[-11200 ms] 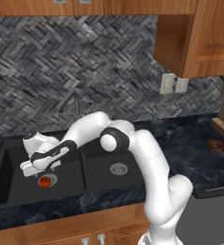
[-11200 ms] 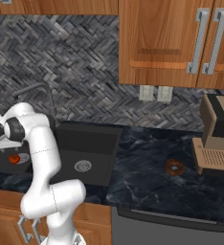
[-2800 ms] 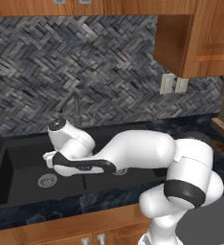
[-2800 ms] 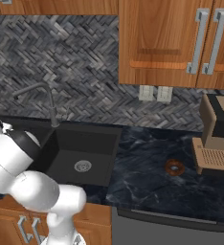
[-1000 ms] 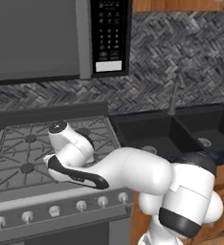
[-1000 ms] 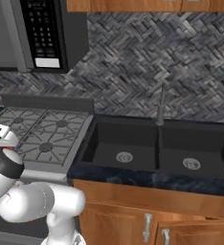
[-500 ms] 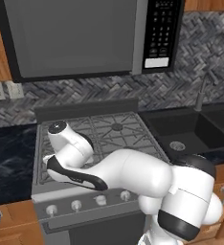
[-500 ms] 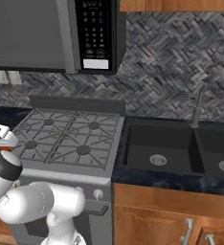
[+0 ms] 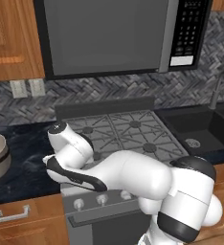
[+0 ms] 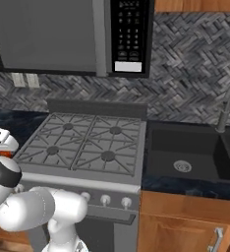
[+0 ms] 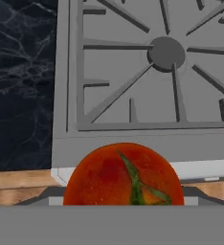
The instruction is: Turn on the sink faucet. Then move the tomato from the counter to the sink. Turn off the sink. Move the vegetable from the sink to the pot next to the stove. Finally move the pot to the front left burner.
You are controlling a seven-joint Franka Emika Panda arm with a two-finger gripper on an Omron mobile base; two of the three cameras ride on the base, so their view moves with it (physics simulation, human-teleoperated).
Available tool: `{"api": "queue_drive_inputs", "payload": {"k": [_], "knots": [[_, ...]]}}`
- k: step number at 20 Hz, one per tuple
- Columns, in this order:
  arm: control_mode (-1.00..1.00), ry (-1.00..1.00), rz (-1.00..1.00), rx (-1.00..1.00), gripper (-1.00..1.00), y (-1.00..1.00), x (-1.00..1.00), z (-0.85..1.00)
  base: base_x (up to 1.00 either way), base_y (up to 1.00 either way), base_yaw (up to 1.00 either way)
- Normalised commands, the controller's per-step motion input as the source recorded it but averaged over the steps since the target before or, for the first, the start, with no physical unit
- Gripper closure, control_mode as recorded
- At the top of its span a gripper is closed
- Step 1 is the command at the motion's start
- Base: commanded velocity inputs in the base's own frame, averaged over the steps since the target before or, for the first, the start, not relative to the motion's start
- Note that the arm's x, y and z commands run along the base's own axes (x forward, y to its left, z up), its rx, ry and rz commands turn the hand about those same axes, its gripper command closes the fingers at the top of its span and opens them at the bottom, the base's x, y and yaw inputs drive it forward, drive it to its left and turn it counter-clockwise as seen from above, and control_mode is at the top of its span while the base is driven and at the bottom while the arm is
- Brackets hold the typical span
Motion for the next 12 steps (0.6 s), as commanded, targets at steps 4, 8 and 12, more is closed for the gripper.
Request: {"api": "queue_drive_inputs", "payload": {"k": [4,8,12], "knots": [[1.00,0.00,0.00,0.00,1.00,0.00,0.00,0.00,-0.06,0.36,0.00],[1.00,0.00,0.00,0.00,1.00,0.00,0.00,0.00,-0.08,0.36,0.00],[1.00,0.00,0.00,0.00,1.00,0.00,0.00,0.00,-0.08,0.52,0.01]]}}
